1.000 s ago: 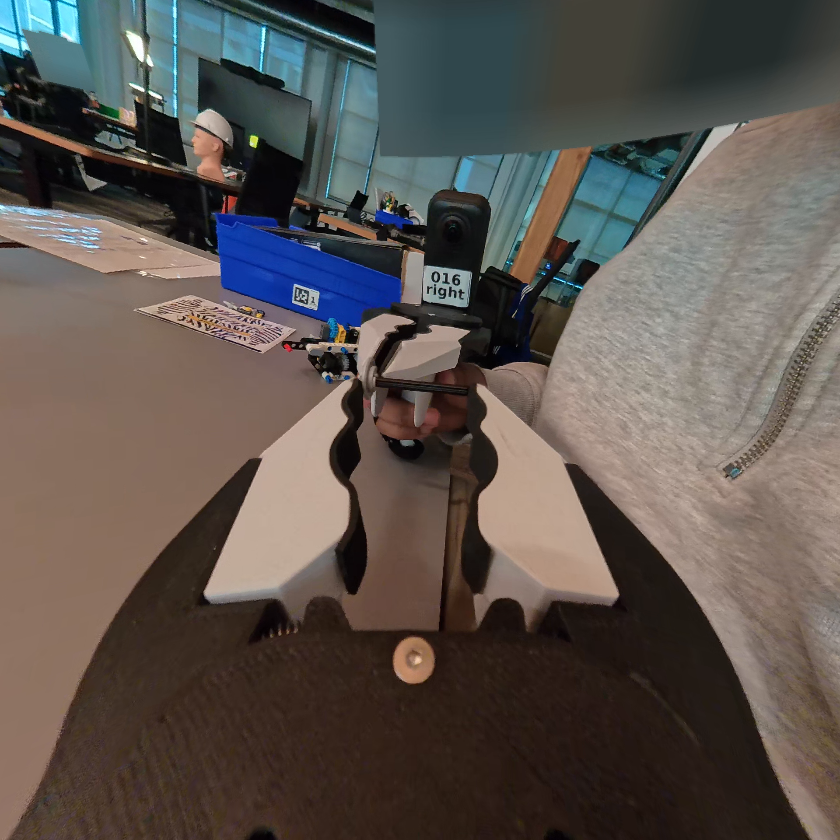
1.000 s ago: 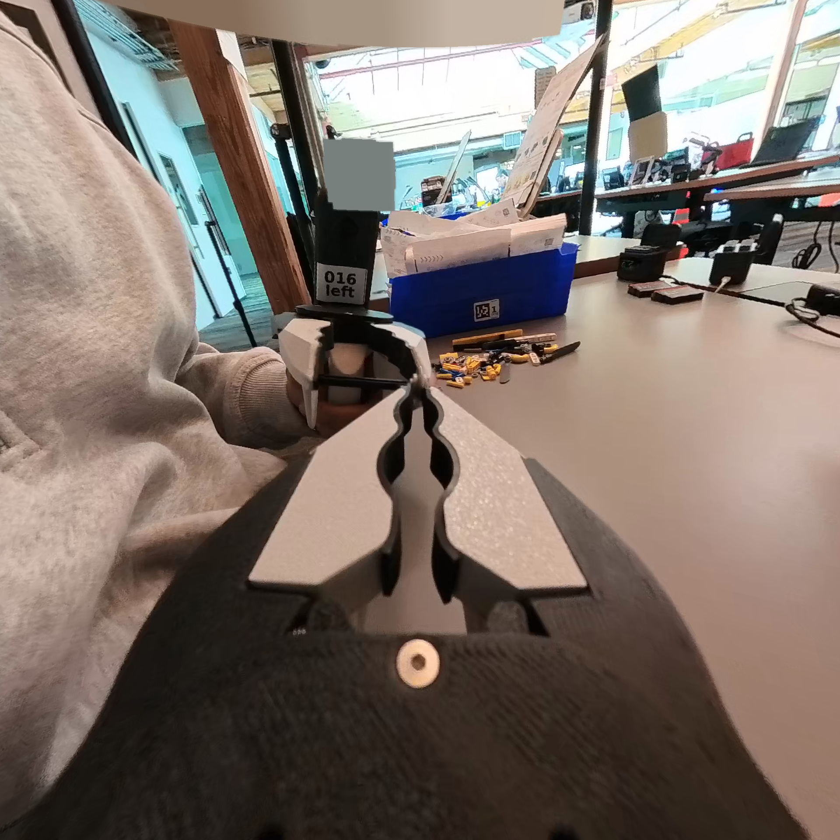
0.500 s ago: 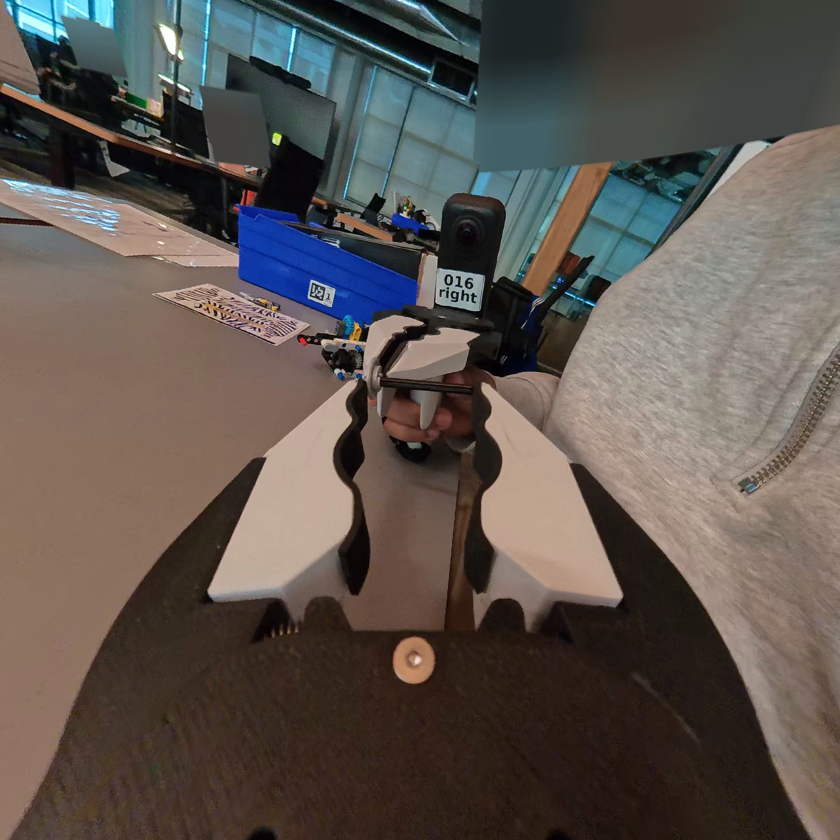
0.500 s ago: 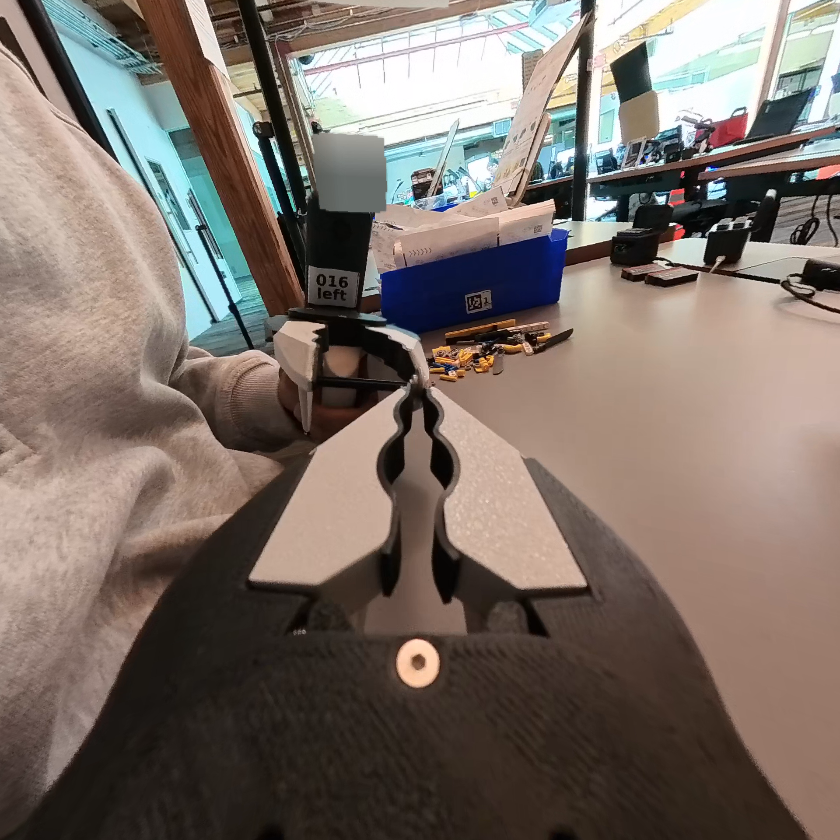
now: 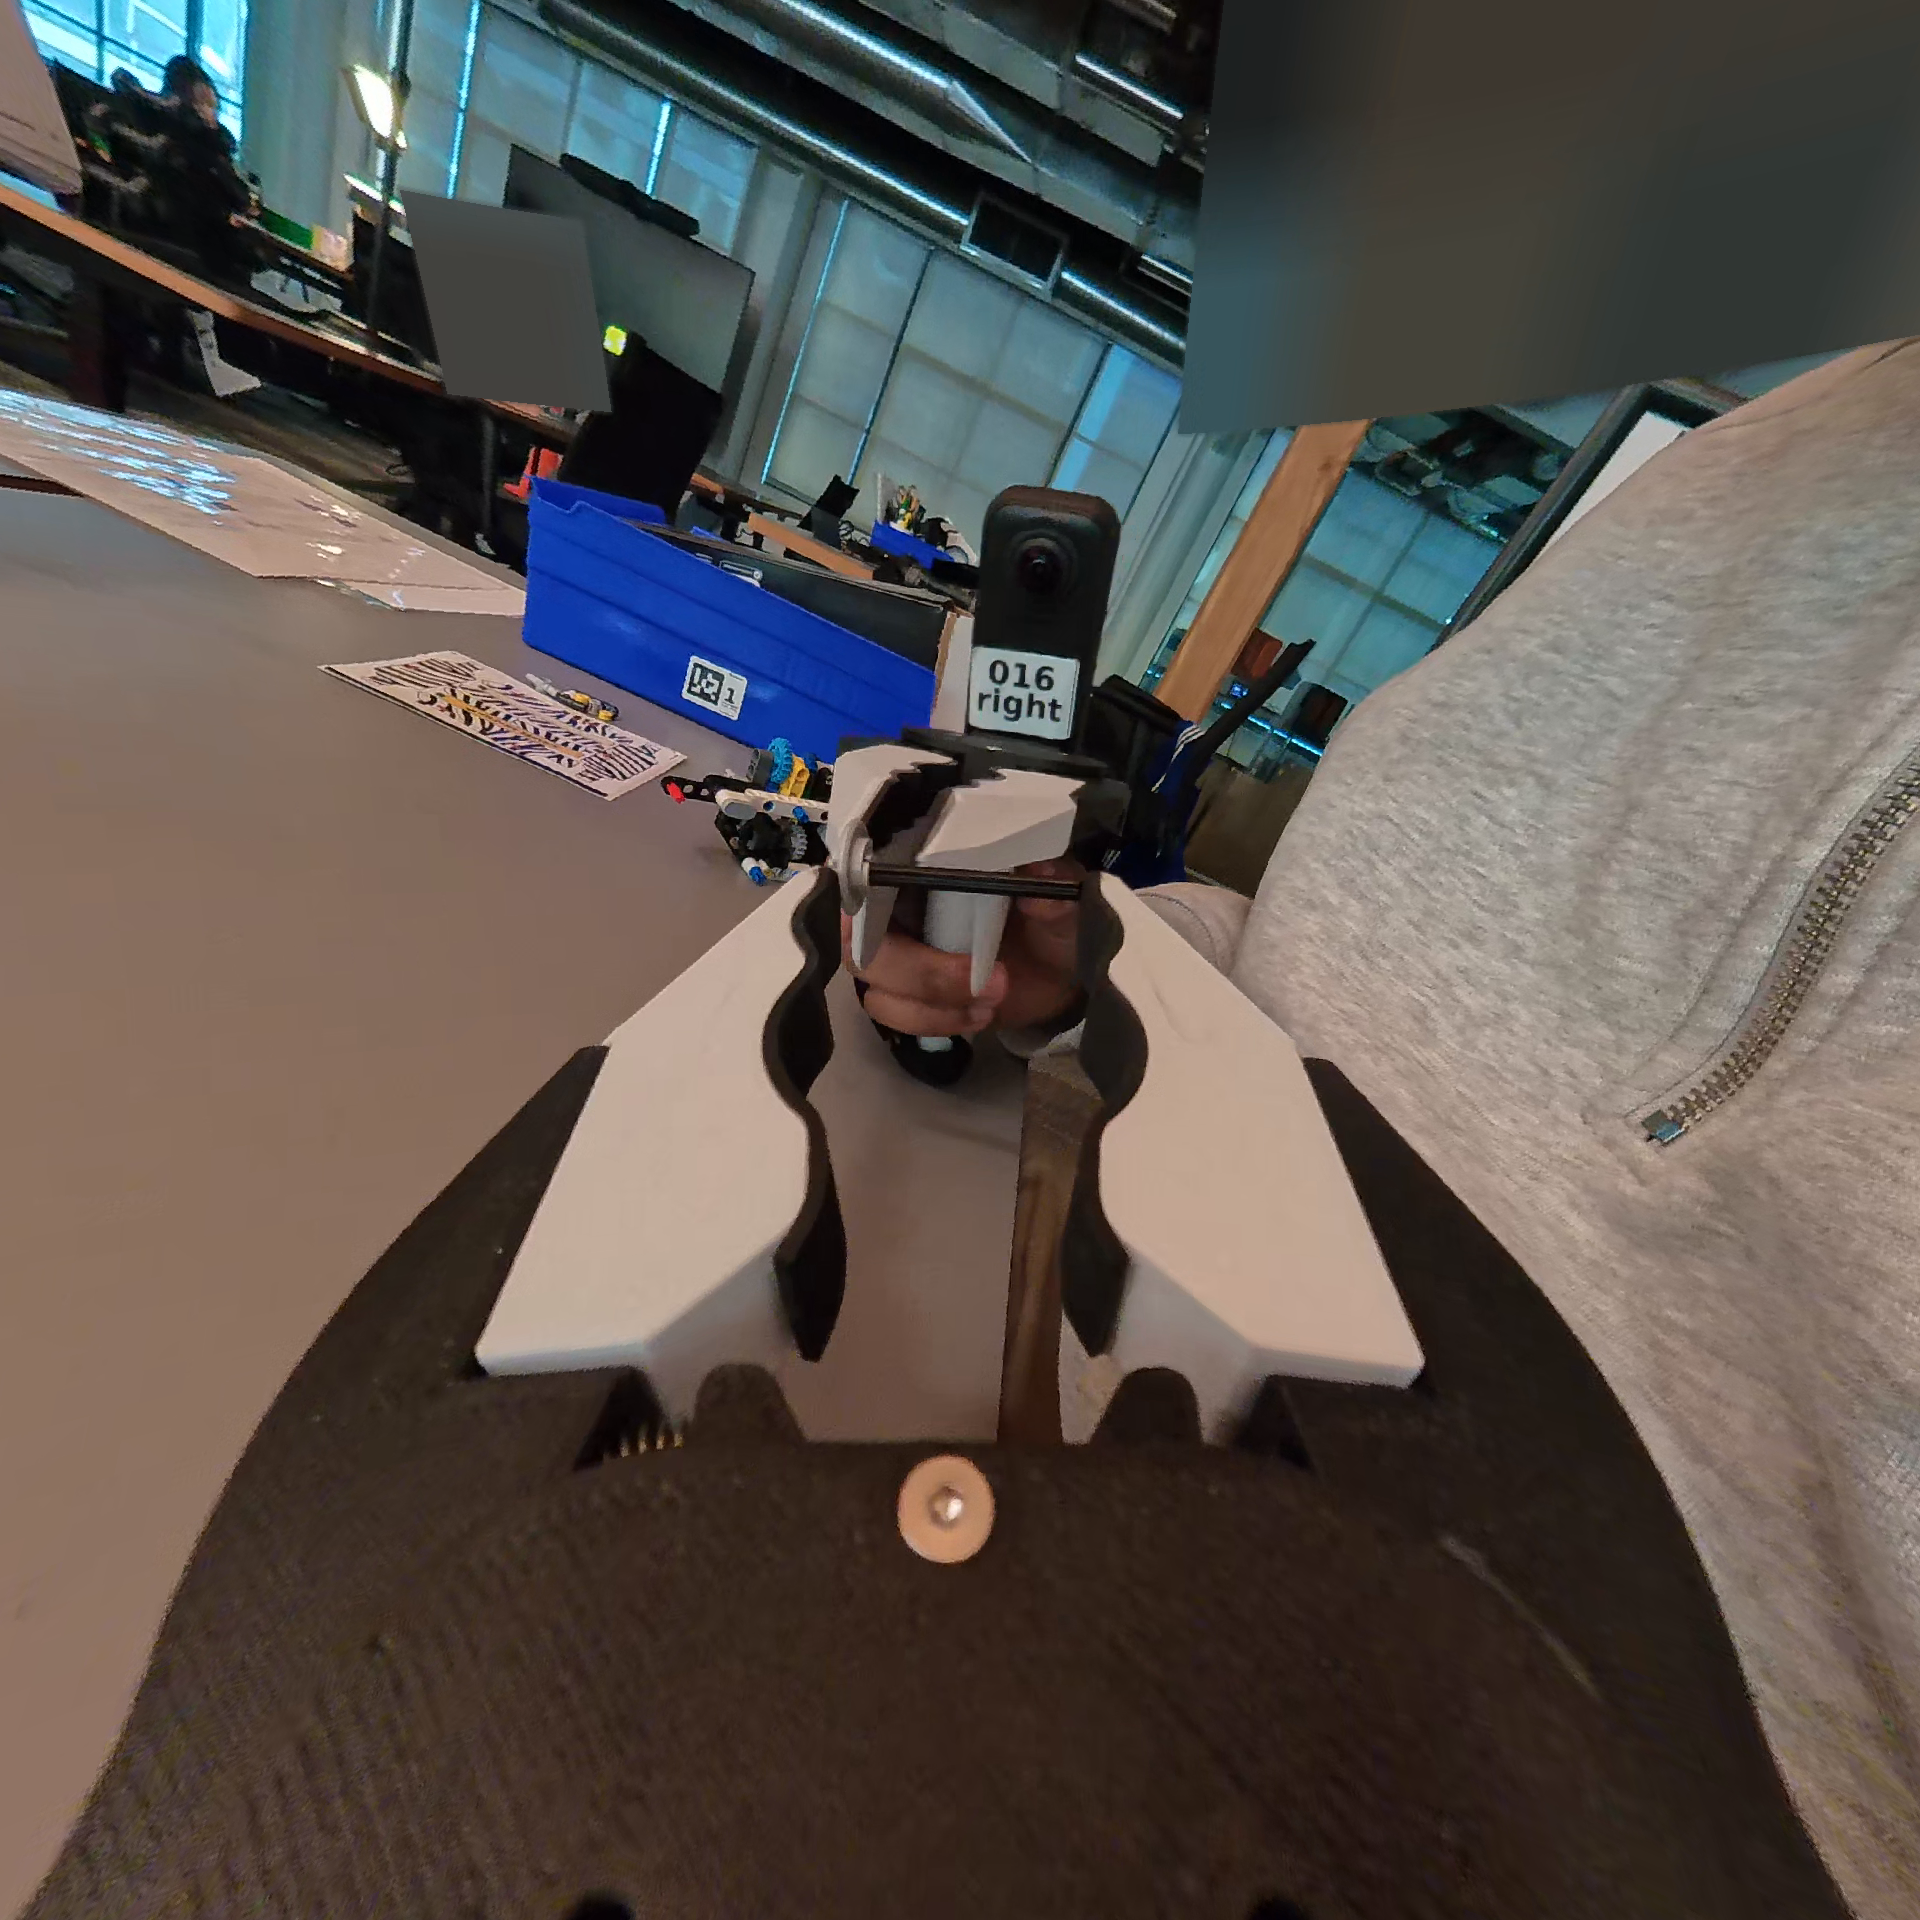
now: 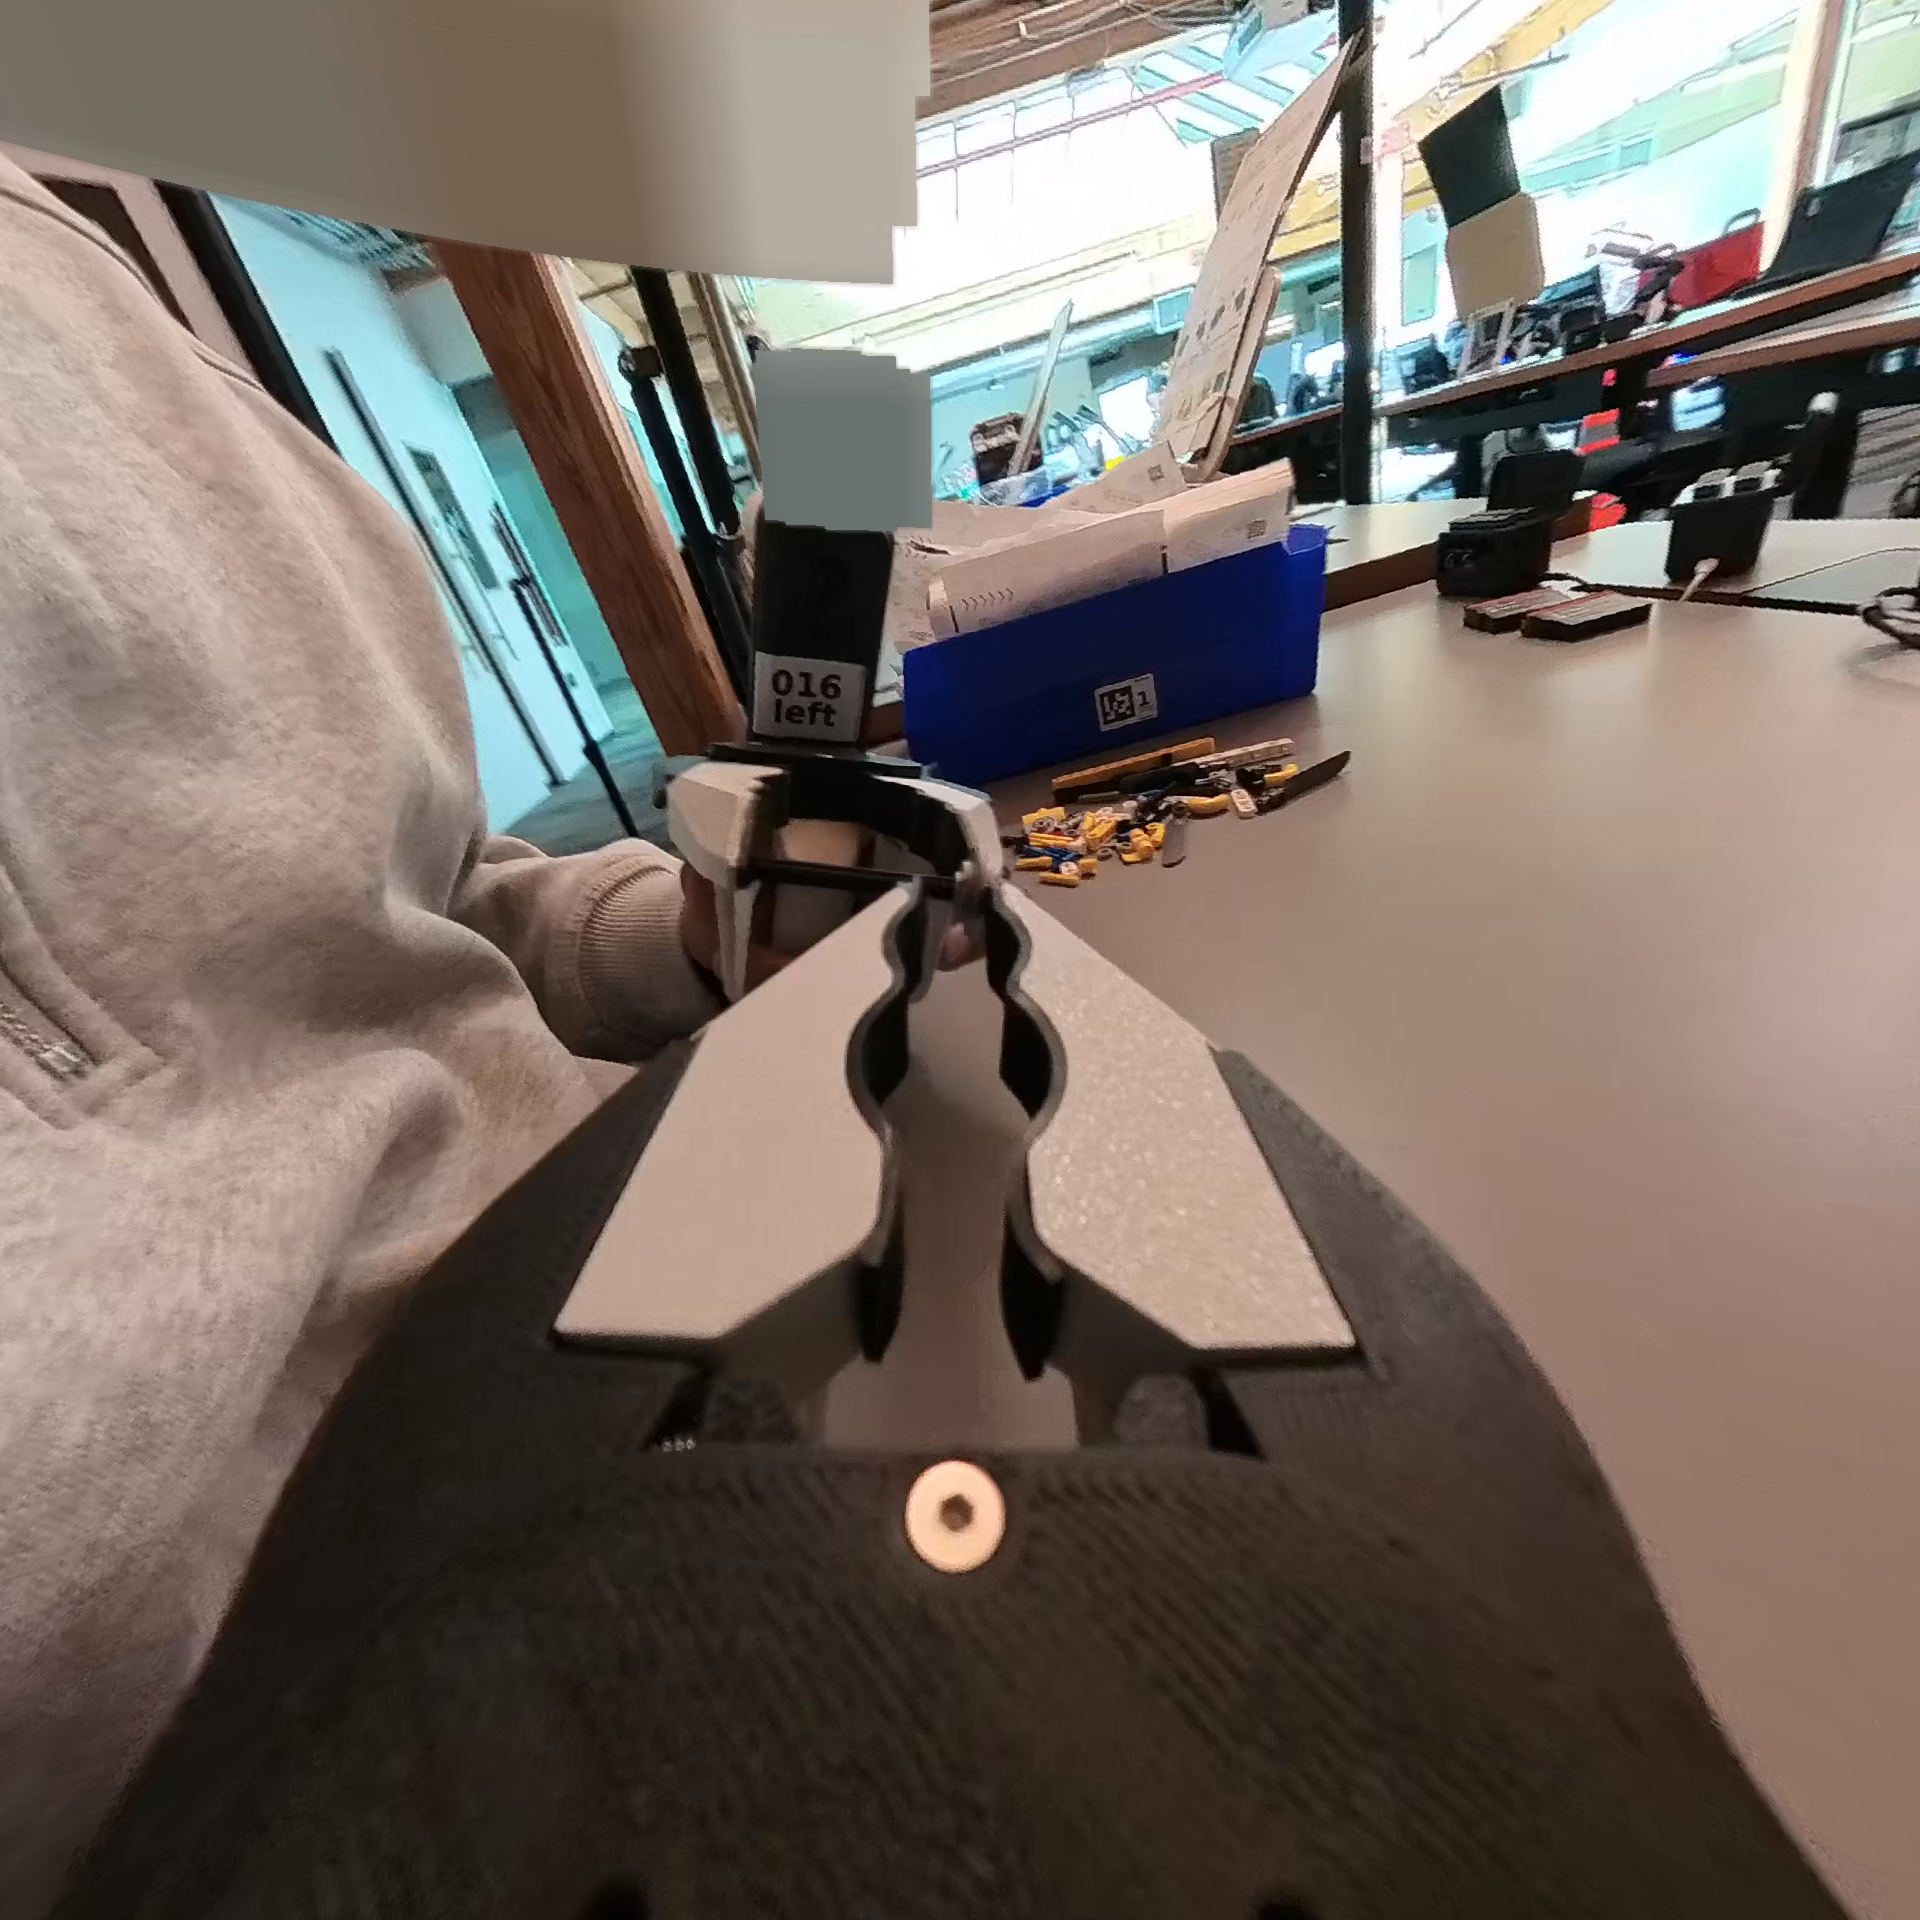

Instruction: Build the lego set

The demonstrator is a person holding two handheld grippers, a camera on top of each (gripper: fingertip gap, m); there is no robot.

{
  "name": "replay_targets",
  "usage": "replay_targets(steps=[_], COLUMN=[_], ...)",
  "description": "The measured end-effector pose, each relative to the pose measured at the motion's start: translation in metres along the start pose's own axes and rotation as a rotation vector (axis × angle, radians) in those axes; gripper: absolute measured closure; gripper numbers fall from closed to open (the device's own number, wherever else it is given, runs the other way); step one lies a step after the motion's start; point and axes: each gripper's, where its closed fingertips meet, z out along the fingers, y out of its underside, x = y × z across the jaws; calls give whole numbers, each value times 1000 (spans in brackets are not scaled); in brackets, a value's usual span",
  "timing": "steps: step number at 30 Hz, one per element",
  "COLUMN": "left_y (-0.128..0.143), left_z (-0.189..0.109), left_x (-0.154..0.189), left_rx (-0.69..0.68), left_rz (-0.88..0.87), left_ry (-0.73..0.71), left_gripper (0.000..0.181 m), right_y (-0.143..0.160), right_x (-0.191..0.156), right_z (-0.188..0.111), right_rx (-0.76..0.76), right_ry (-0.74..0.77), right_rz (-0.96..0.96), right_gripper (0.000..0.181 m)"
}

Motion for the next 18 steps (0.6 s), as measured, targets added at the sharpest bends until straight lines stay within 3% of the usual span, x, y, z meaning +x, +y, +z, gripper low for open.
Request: replay_targets(steps=[7,18], left_y=[1,4], left_z=[-2,-1], left_x=[-3,-1], left_rx=[-3,-26], left_rz=[-16,12], left_ry=[-14,-5], left_gripper=[137,137], right_y=[-2,0], right_x=[-16,-14], right_z=[1,0], right_rx=[14,8], right_ry=[-89,-75], right_rz=[11,41], right_gripper=[135,138])
